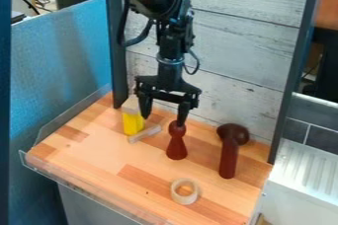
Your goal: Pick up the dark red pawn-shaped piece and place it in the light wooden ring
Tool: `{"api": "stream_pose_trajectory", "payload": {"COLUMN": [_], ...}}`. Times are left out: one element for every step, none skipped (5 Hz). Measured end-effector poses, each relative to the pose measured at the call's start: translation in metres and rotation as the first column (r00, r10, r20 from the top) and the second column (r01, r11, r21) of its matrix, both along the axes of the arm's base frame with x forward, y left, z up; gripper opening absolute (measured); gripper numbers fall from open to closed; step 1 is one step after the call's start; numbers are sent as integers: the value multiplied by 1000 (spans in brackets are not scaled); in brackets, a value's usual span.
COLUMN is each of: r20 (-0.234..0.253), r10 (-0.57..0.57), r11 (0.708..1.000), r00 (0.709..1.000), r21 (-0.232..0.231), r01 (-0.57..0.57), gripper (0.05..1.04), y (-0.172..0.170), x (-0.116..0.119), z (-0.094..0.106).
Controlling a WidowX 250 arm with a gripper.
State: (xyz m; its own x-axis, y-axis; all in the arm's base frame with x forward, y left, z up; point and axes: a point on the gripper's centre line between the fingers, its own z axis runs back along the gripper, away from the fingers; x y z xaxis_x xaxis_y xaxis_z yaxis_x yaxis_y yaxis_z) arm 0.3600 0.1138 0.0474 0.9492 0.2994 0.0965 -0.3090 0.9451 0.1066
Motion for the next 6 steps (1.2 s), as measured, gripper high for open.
{"api": "stream_pose_trajectory", "payload": {"r20": [-15,-46,-88,-120,-122,-139], "r10": [0,-6,-31,-56,-67,-66], "r11": [1000,1000,1000,998,998,998], "r00": [1000,999,996,991,990,988], "r21": [1,-1,0,-7,-9,0], "r01": [0,6,31,55,67,67], "gripper": [999,999,999,999,999,999], "y": [4,4,-2,-14,-20,-22], "x": [4,5,7,10,14,15], "z": [-9,-17,-29,-36,-34,-41]}}
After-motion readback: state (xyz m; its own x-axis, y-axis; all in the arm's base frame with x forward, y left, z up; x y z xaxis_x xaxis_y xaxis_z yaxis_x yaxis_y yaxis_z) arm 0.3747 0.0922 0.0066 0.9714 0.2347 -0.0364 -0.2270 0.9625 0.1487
